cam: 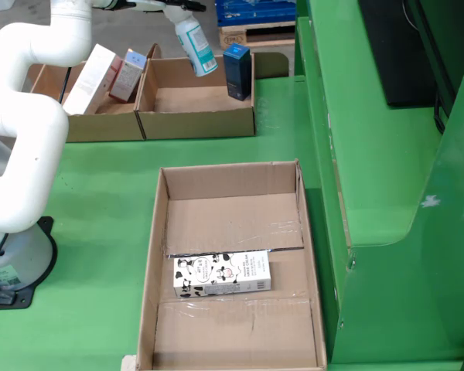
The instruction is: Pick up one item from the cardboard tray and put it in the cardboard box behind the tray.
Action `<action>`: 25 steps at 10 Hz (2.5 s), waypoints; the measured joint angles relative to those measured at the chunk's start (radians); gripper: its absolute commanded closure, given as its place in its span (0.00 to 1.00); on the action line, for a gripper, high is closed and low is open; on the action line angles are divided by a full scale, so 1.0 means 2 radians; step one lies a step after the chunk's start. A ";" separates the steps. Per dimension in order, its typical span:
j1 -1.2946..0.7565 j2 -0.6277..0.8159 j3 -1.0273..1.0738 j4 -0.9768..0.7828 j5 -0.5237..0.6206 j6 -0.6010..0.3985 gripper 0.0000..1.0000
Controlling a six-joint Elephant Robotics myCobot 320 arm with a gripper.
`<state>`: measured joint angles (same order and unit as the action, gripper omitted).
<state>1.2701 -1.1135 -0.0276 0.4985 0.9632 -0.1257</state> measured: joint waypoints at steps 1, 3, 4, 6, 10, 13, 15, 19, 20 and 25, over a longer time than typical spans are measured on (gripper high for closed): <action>0.001 0.000 0.000 0.000 0.000 0.000 1.00; 0.003 -0.002 0.000 0.000 0.000 0.000 1.00; 0.001 -0.011 0.001 0.000 0.000 0.000 1.00; 0.001 -0.035 0.001 0.000 0.000 0.000 1.00; -0.001 -0.051 0.001 0.000 0.001 0.000 1.00; -0.001 -0.051 0.001 0.000 0.001 0.000 1.00; -0.001 -0.051 0.001 0.000 0.001 0.000 1.00; -0.002 -0.051 0.001 0.000 0.001 0.000 1.00; -0.002 -0.051 0.001 0.000 0.001 0.000 1.00; -0.002 -0.051 0.001 0.000 0.001 0.000 1.00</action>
<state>1.2669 -1.2147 -0.0260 0.4985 0.9648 -0.1257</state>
